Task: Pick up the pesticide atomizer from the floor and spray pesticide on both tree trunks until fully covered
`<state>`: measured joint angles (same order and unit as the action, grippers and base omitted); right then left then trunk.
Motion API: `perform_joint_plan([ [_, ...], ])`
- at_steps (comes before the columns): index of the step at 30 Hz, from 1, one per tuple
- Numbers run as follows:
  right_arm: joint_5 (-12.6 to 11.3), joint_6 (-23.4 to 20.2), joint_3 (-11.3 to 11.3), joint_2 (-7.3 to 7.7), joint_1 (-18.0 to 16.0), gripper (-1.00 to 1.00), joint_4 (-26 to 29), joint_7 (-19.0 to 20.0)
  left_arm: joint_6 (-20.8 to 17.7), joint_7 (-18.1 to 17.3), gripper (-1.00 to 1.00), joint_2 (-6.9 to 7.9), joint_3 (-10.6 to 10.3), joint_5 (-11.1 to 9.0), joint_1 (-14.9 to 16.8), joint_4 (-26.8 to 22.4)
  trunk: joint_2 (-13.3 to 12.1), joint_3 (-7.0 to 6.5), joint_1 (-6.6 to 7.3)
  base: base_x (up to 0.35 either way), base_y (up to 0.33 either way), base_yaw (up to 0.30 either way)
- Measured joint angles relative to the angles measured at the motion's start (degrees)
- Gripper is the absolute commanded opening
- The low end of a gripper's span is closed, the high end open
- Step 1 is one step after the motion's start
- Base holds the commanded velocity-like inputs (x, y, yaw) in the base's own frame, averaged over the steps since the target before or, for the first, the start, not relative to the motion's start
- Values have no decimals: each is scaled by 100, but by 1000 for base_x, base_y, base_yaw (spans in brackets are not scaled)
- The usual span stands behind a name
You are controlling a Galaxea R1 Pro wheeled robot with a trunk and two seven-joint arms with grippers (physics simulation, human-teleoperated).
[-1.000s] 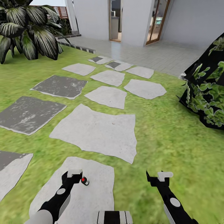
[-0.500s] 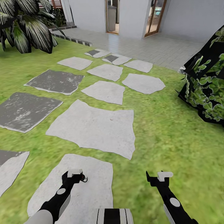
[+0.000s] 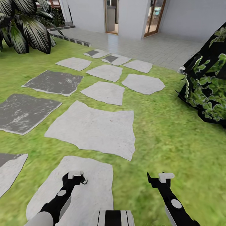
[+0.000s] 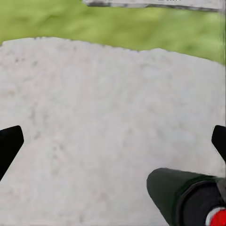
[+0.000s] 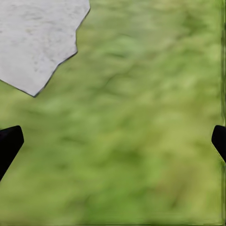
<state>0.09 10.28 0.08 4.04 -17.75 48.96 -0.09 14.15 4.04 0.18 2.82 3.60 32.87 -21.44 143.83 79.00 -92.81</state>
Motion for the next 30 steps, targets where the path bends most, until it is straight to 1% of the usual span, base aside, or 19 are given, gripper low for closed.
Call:
perform_joint_plan([
  [5,0,0,1,0,0,100,0,0,0,0,100,0,0,0,0,0,0,0,0,0,0,-259],
  [8,0,0,1,0,0,100,0,0,0,0,100,0,0,0,0,0,0,0,0,0,0,-119],
  [16,0,0,1,0,0,100,0,0,0,0,100,0,0,0,0,-3,0,0,0,-65,-90,-21],
  [23,0,0,0,-2,0,100,2,0,0,0,100,8,0,-8,0,-7,0,0,0,-32,-20,-1],
  [30,0,0,0,-2,0,100,0,0,0,0,100,7,0,-12,0,-8,0,0,0,-202,-1,0],
])
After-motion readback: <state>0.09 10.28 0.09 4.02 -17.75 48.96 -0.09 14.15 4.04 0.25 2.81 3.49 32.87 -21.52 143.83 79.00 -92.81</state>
